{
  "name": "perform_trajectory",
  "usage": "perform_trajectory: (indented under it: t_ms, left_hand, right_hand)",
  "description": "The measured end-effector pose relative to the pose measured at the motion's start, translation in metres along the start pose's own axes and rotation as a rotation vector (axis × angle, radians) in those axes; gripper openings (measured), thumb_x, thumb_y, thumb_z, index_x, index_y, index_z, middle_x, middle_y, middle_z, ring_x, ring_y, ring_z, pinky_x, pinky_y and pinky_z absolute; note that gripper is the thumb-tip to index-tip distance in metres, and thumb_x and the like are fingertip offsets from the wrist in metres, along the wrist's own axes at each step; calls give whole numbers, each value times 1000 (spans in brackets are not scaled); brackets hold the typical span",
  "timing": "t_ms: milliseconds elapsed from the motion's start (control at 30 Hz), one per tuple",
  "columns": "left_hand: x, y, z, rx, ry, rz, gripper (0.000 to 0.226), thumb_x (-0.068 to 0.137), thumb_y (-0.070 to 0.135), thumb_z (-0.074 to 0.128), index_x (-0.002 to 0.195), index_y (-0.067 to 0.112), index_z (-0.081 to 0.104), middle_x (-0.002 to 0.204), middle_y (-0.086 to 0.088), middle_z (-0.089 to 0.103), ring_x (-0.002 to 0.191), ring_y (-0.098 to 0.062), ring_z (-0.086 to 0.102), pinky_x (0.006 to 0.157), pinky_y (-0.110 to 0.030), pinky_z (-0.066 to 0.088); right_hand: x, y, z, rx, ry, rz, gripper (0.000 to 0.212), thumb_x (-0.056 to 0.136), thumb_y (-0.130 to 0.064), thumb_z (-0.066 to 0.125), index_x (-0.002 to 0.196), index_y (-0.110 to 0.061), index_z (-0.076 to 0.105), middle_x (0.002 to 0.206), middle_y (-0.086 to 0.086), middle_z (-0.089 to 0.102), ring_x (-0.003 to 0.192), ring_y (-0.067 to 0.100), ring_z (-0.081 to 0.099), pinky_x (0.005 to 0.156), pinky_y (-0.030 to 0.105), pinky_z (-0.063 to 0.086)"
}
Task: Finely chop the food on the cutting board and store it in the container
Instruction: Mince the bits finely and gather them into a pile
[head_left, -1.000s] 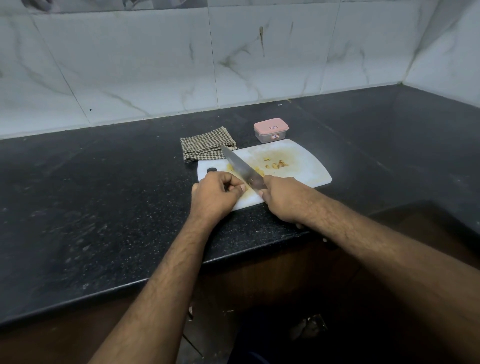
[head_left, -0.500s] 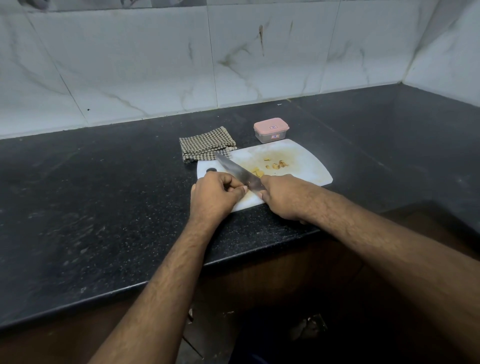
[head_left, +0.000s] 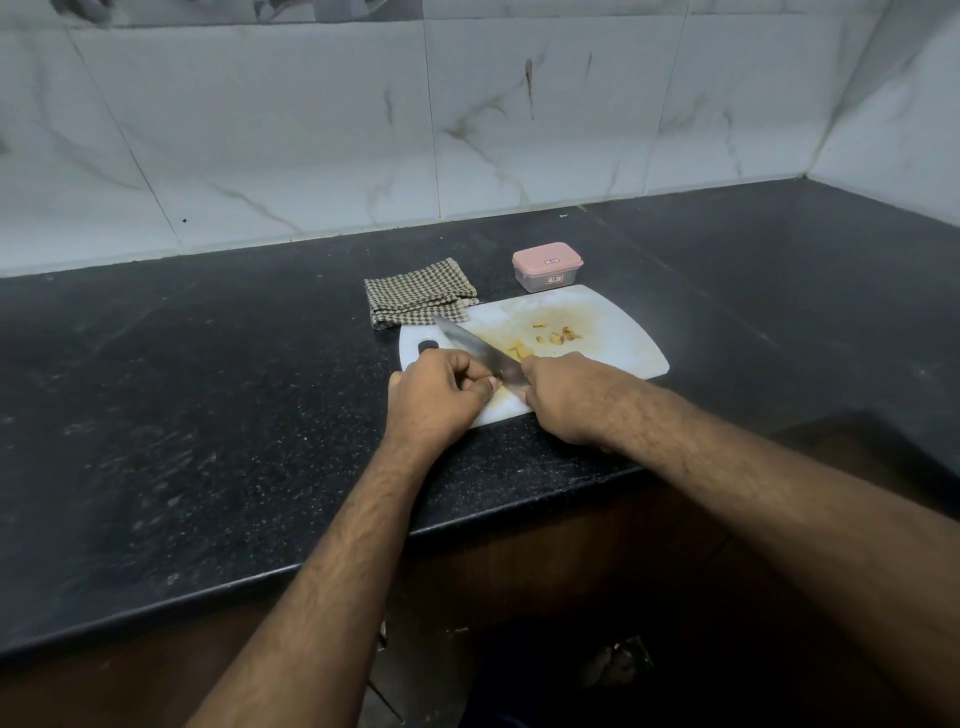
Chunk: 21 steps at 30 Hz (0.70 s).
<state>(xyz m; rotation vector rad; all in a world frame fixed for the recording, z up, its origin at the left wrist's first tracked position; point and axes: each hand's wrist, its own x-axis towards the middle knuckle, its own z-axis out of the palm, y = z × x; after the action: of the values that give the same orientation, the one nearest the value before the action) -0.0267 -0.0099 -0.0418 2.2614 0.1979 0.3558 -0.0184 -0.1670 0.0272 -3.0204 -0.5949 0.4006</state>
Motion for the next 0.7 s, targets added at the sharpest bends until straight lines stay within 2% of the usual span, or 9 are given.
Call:
perform_trajectory:
  t_ms: [67,233,400,533,700]
  left_hand:
    - [-1,1,-1,40,0,-6,18,89,33,75,74,25,70,71,15,69,78,-5,65,107,-47,39]
    - [-1,3,-2,56,-5,-18,18,88,34,76,72,27,69,70,16,68,76,-5,65,106,-46,41]
    - [-2,2,-1,8,2,-25,18,84,38,79,71,29,70,64,18,66,73,-6,64,98,-51,51]
    - [-2,4,-1,7,12,-32,14,82,37,79,72,33,70,65,24,66,74,-4,65,96,-48,53]
    - [0,3,-1,20,13,-32,10,81,38,80,76,35,72,60,25,63,74,-5,63,97,-49,52]
  right_hand:
    - [1,-3,6,10,39,15,37,105,-24,46,141,-20,43,99,2,49,89,19,53,74,31,45]
    - [0,-4,16,50,117,41,31,103,-20,47,134,-17,47,85,1,46,83,21,53,70,33,44]
    - [0,-3,12,51,83,43,36,104,-24,47,140,-23,45,101,4,52,89,20,52,75,32,44]
    - [2,-4,6,30,39,37,39,104,-24,48,143,-25,44,121,7,59,93,19,51,80,32,45]
    - [0,-3,3,32,11,33,43,104,-21,47,146,-26,41,125,7,58,92,18,49,79,30,43]
